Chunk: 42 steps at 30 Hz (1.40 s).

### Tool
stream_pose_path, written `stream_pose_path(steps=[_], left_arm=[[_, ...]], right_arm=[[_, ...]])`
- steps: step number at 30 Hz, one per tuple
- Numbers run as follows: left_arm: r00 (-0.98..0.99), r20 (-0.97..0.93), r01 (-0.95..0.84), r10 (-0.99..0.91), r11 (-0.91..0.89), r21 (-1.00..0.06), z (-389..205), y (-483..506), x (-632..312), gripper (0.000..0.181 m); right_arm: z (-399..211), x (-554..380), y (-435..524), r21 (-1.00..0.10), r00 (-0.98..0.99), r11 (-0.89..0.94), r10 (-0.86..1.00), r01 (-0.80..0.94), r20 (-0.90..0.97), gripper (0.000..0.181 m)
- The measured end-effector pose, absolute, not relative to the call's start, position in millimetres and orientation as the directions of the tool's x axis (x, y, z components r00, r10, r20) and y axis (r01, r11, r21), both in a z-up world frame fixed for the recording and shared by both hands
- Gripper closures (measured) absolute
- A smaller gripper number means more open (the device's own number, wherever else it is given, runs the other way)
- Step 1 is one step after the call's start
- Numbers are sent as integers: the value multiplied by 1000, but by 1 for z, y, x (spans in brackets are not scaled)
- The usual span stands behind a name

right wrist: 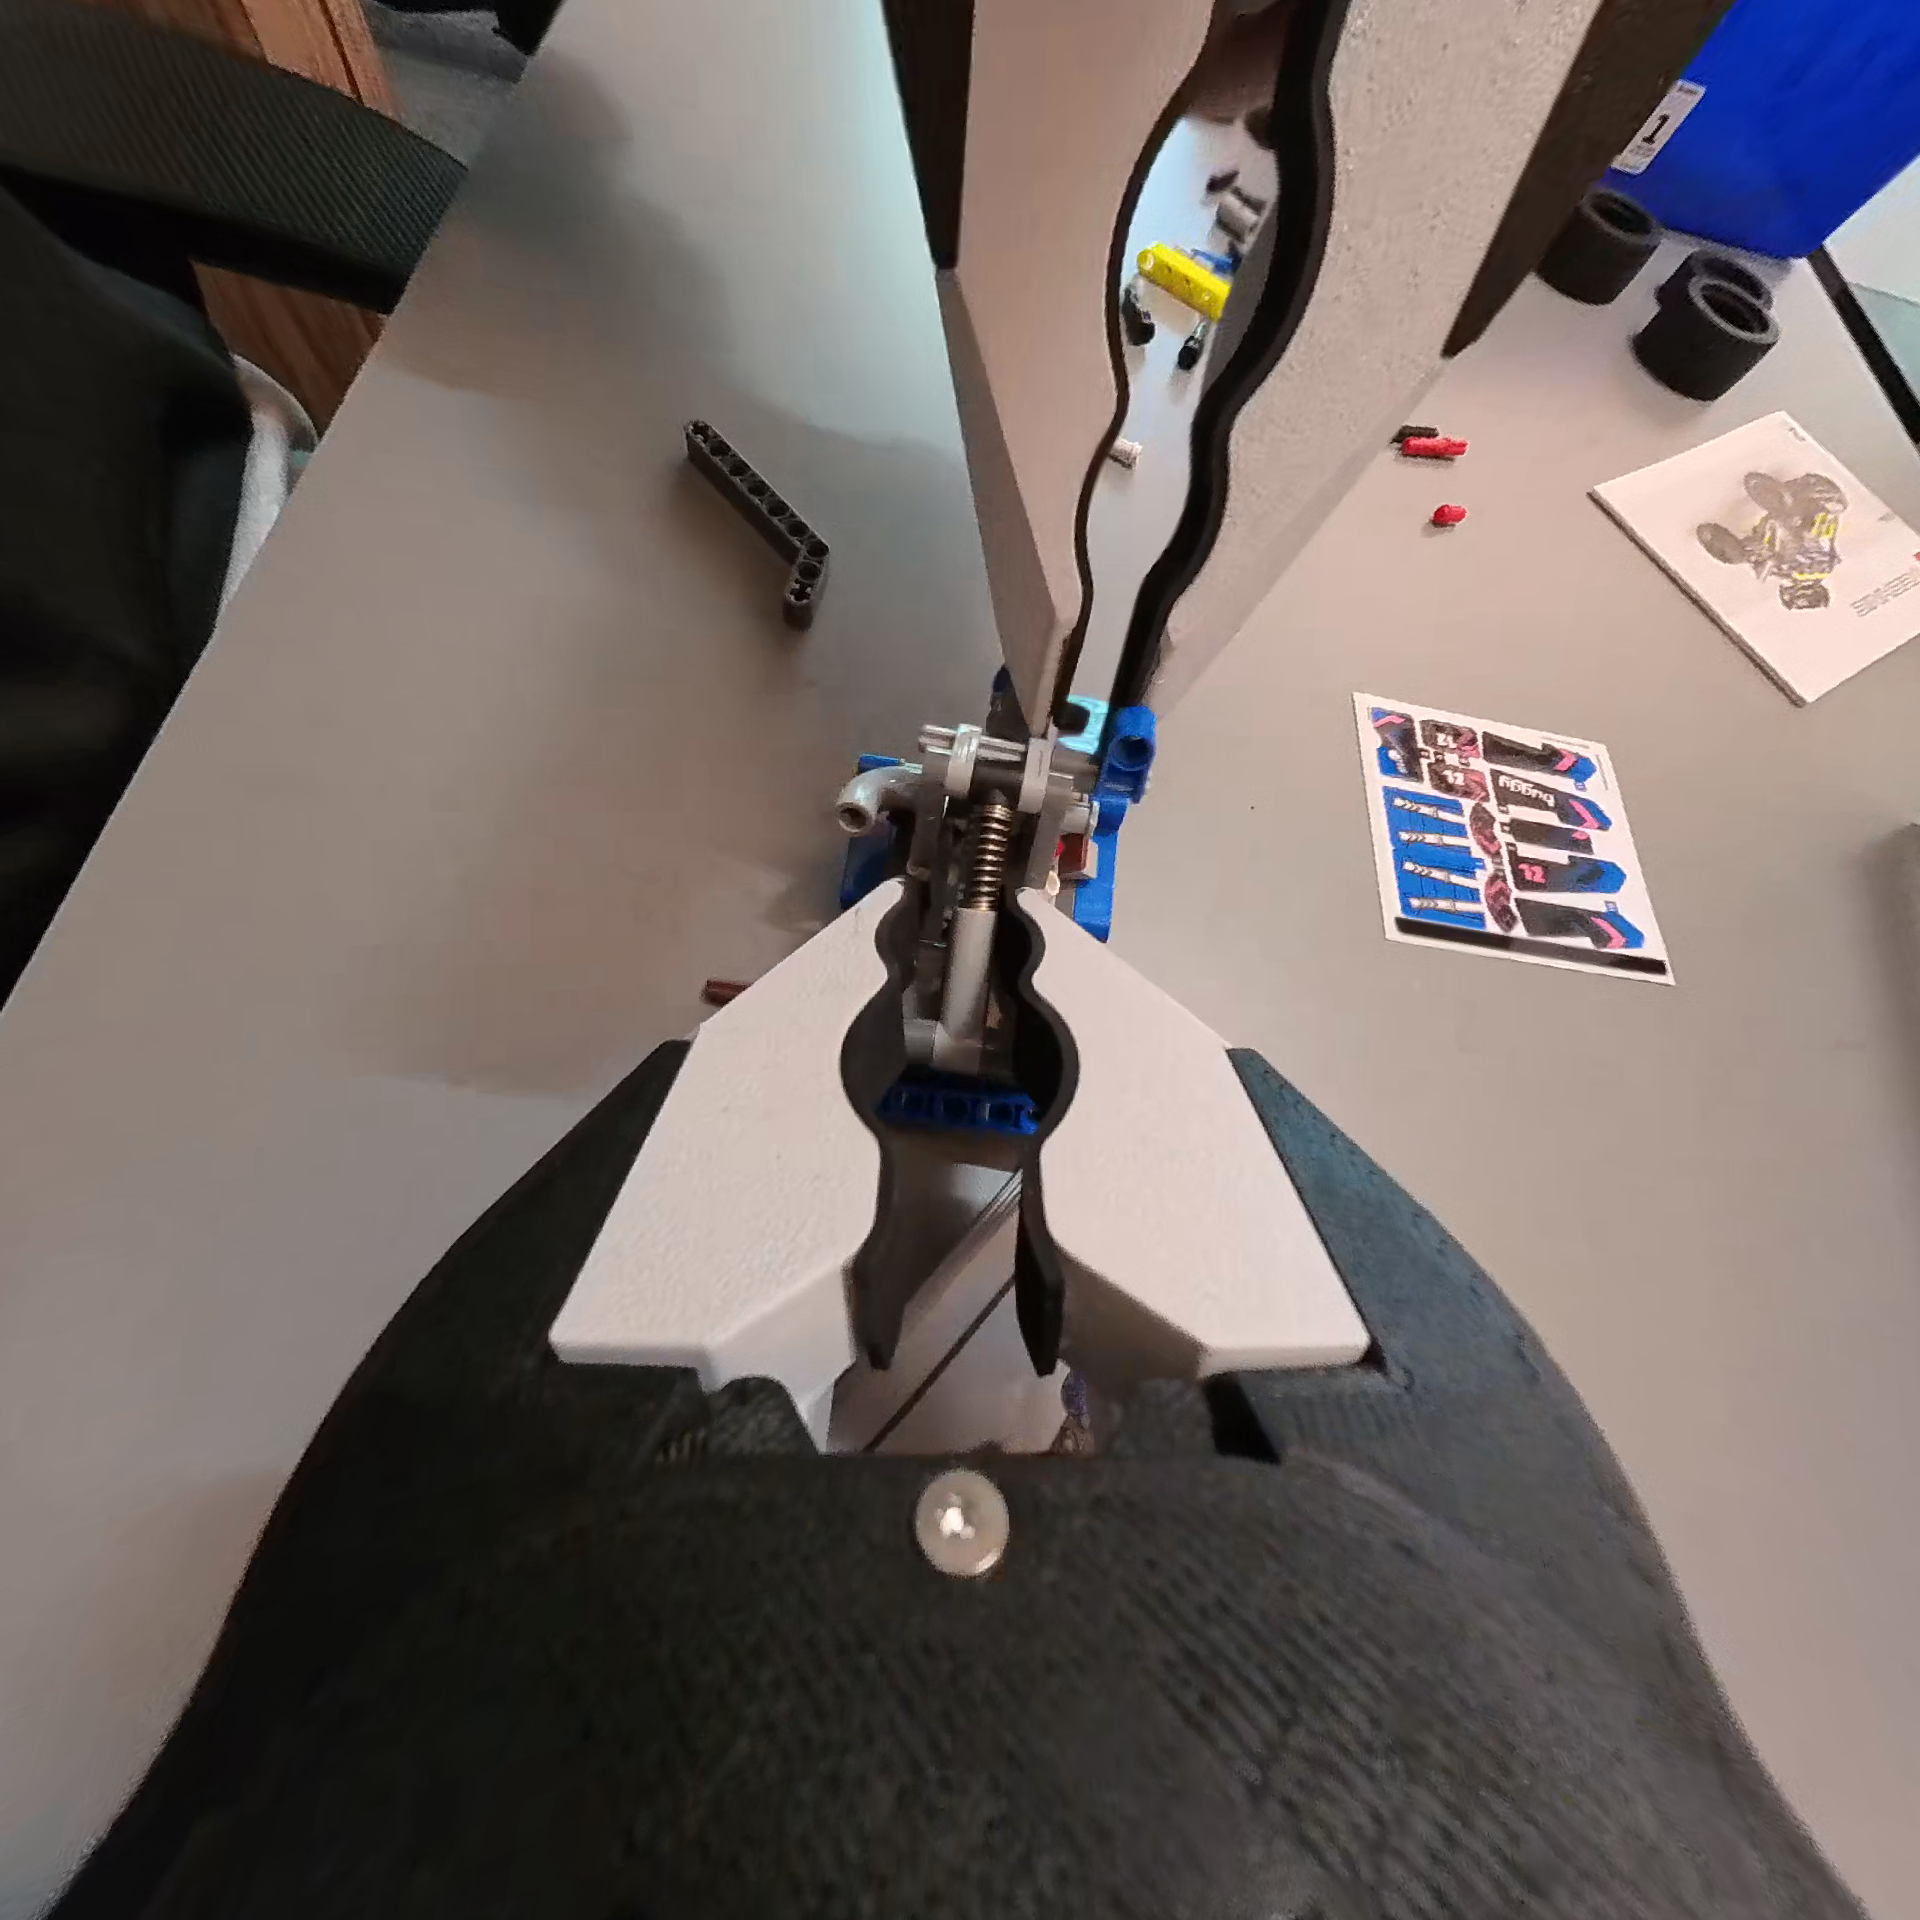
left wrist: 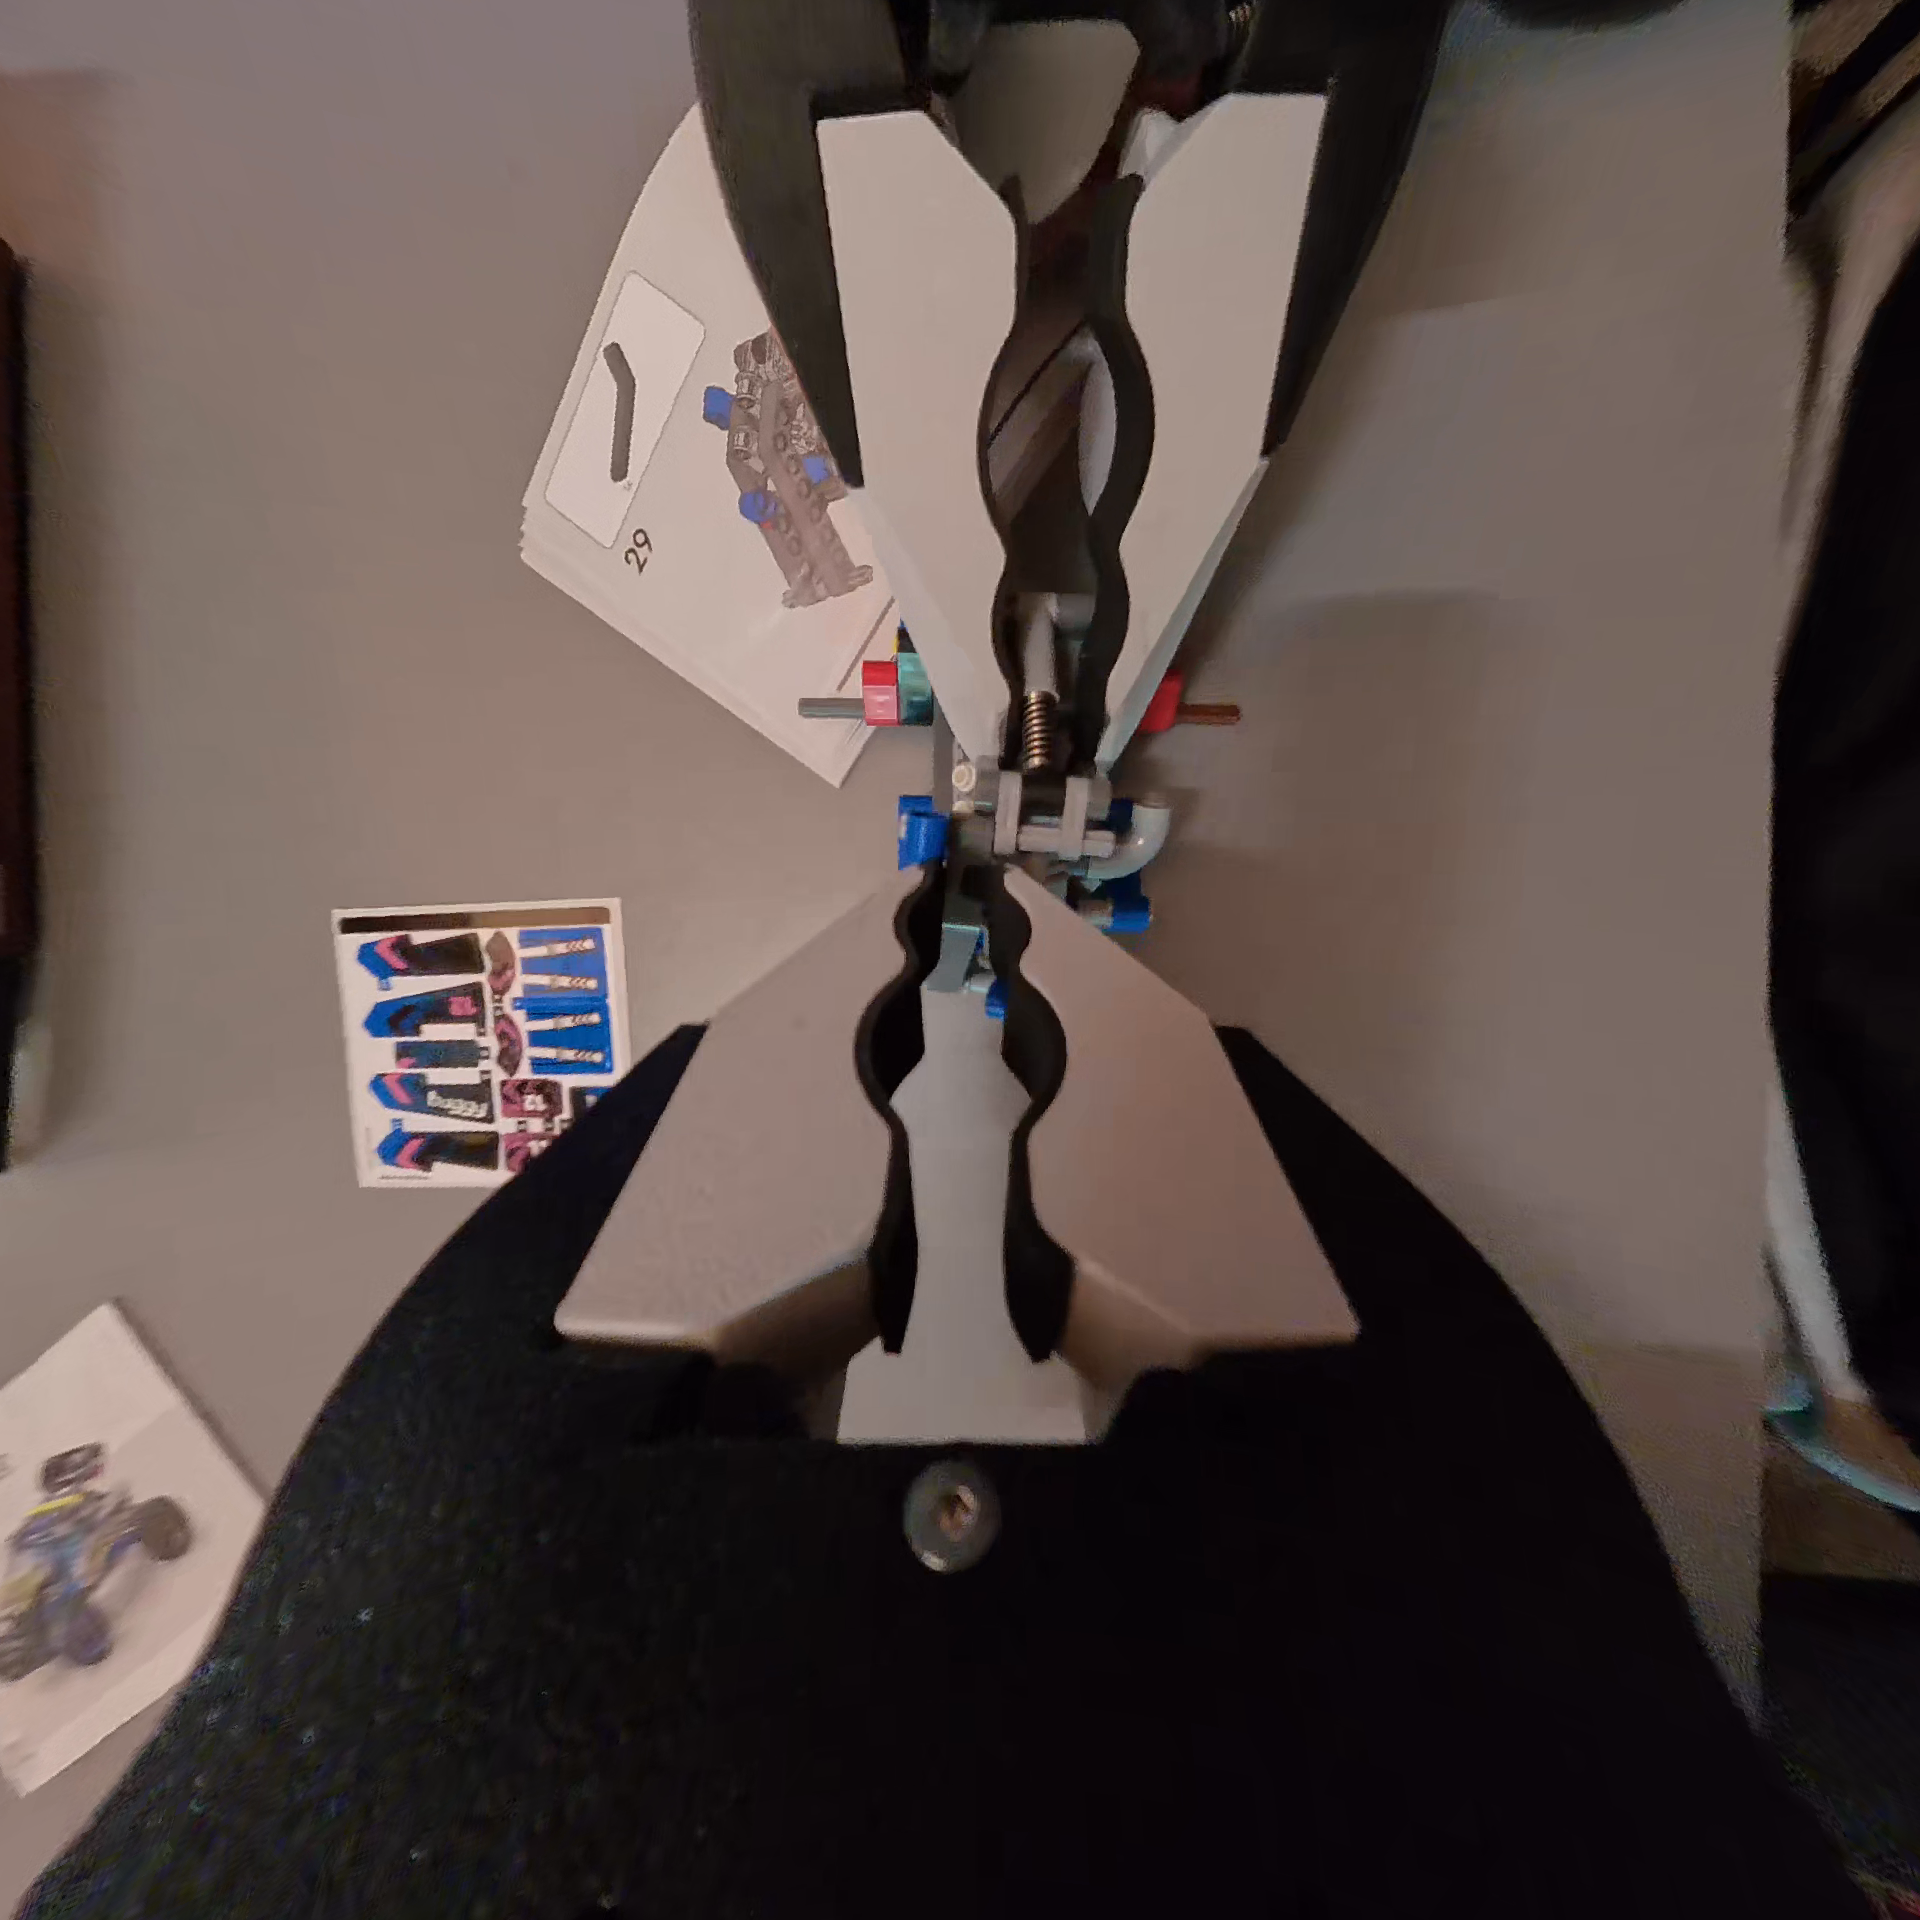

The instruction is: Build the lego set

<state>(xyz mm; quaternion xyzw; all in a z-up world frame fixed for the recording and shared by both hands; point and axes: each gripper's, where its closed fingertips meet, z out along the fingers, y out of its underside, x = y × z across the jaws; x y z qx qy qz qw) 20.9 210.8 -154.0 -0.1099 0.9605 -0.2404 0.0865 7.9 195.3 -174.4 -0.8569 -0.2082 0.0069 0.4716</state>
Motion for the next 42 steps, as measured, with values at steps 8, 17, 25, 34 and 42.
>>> stream_pose_path(steps=[8, 17, 25, 34, 42], left_arm=[[-966, -169, -89, -196, 865, -493, -153, 212, 25, 178], [-958, -204, -77, -201, 866, -494, -153, 212, 28, 178], [-936, -26, -268, -350, 761, -590, -154, 210, 33, 178], [-963, -133, -137, -235, 849, -510, -154, 211, 32, 178], [-942, -238, -104, -238, 878, -467, -154, 211, 36, 178]], right_arm=[[-174, 10, 197, -818, 915, -462, 361, 343, 180, 170], [-174, 11, 198, -824, 917, -458, 358, 335, 174, 171], [-172, 11, 198, -828, 920, -450, 347, 334, 182, 172], [-173, 9, 199, -818, 910, -444, 356, 365, 213, 172], [-172, 10, 200, -815, 910, -444, 347, 373, 227, 172]])
